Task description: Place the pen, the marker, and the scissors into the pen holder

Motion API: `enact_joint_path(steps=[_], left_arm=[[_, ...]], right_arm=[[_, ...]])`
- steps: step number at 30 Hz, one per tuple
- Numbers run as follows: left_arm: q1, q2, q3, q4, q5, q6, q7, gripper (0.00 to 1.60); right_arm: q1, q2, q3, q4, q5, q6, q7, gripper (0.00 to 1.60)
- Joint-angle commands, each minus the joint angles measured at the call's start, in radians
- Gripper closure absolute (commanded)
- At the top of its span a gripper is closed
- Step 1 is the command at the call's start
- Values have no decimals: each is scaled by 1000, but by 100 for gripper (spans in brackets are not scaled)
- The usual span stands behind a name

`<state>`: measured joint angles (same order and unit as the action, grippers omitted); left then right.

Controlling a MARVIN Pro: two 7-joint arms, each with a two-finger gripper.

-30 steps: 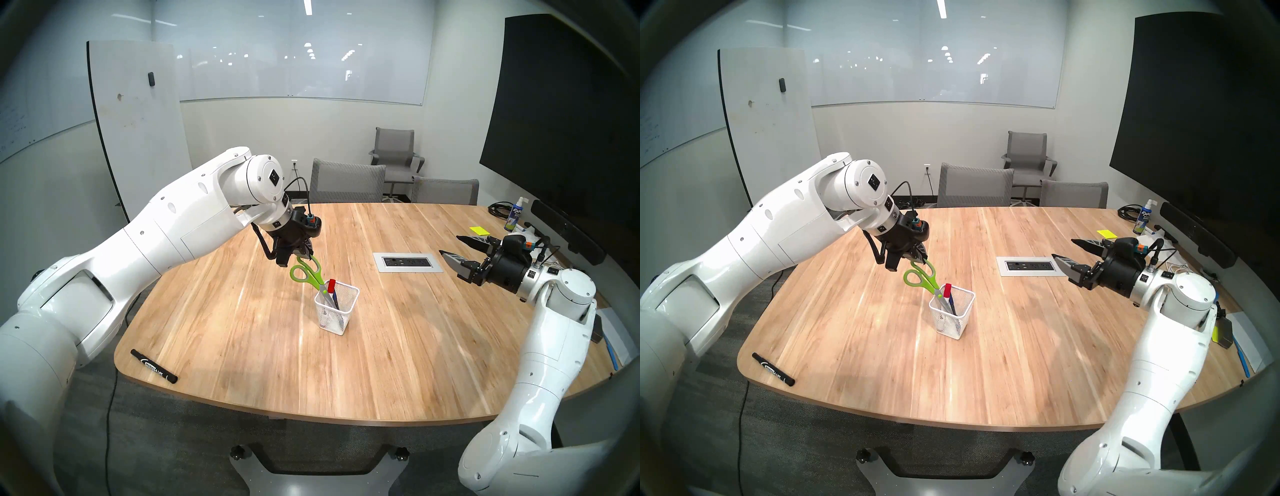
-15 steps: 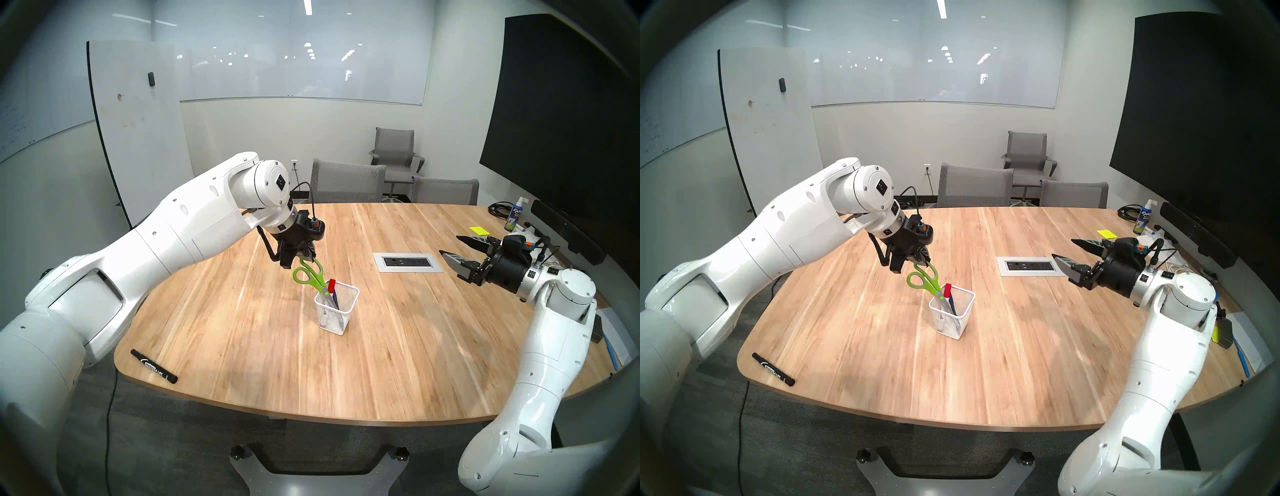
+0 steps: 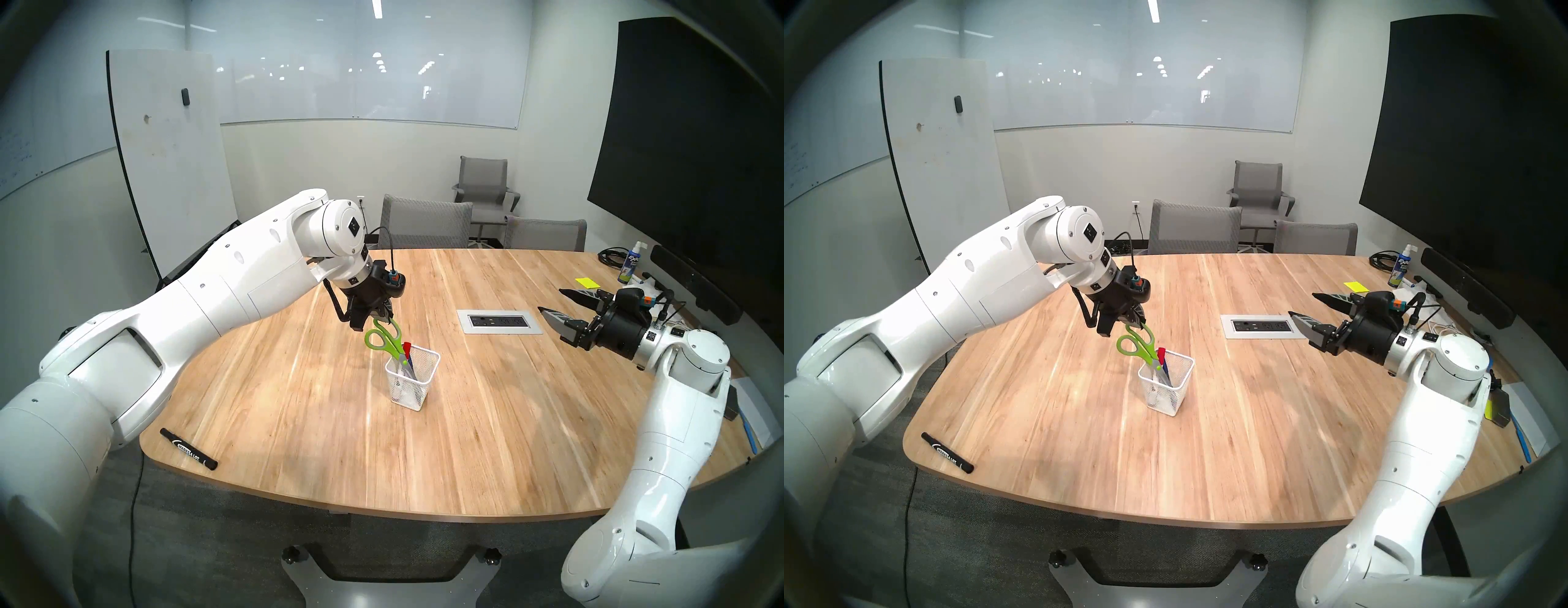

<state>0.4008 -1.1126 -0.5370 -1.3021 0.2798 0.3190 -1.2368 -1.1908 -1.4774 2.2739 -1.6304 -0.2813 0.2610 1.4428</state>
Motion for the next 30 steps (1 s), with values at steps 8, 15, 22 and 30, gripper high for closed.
enact_joint_path(steps=[8, 15, 22, 30], left_arm=[[-36, -21, 2, -26, 19, -16, -23, 160], [-32, -22, 0, -31, 29, -26, -22, 160], [-47, -23, 26, -51, 67, -62, -34, 160], [-43, -26, 21, -64, 70, -57, -41, 160]], right_arm=[[14, -2, -1, -14, 9, 1, 2, 0], [14, -2, -1, -15, 9, 1, 2, 0], [14, -2, -1, -14, 9, 1, 2, 0], [14, -2, -1, -14, 9, 1, 2, 0]])
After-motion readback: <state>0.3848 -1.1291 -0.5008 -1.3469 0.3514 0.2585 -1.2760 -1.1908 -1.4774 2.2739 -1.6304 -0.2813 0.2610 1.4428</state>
